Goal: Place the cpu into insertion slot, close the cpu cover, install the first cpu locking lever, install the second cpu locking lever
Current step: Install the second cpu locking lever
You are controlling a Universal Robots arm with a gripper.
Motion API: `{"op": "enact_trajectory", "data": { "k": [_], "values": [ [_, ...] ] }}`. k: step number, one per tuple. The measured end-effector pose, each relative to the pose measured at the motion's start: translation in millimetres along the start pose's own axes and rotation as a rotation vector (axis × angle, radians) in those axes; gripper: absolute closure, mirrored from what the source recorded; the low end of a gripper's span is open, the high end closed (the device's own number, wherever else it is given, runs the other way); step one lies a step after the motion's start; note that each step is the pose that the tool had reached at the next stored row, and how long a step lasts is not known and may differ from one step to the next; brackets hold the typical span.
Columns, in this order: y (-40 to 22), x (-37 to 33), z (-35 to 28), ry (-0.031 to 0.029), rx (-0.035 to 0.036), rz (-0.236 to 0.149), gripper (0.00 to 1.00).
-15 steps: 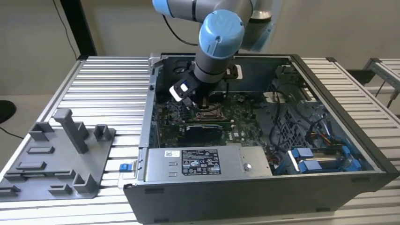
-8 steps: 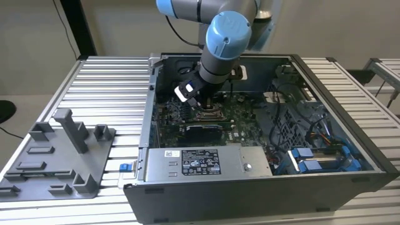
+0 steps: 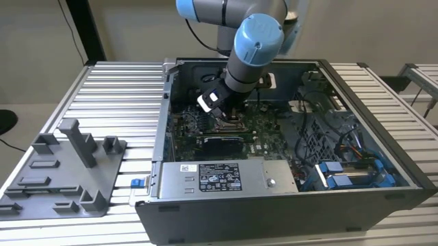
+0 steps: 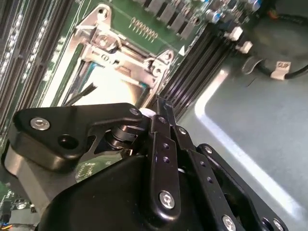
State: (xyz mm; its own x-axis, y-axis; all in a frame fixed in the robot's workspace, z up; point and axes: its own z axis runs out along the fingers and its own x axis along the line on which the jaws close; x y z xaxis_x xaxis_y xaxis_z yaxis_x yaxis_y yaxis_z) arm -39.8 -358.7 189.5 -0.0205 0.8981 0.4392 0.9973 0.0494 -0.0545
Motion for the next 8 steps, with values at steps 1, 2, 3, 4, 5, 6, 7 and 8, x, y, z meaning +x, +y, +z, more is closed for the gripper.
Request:
{"op": "enact_trajectory", "data": {
  "k": [1, 2, 3, 4, 5, 6, 7, 8],
  "values": [
    [2.0, -0.2, 0.2, -0.0015, 0.0012, 0.001, 1.00],
    [3.7, -0.4, 0.4, -0.0028, 0.0022, 0.001, 1.00],
    [5.6, -0.6, 0.5, -0.0041, 0.0034, 0.002, 1.00],
    [7.6, -0.7, 0.7, -0.0050, 0.0048, 0.003, 1.00],
    [9.4, -0.9, 0.9, -0.0061, 0.0062, 0.003, 1.00],
    [10.5, -1.1, 1.2, -0.0093, 0.0076, 0.004, 1.00],
    [11.2, -1.2, 1.6, -0.0144, 0.0089, 0.005, 1.00],
    [11.3, -1.2, 1.5, -0.0161, 0.0103, 0.006, 1.00]
  ]
}}
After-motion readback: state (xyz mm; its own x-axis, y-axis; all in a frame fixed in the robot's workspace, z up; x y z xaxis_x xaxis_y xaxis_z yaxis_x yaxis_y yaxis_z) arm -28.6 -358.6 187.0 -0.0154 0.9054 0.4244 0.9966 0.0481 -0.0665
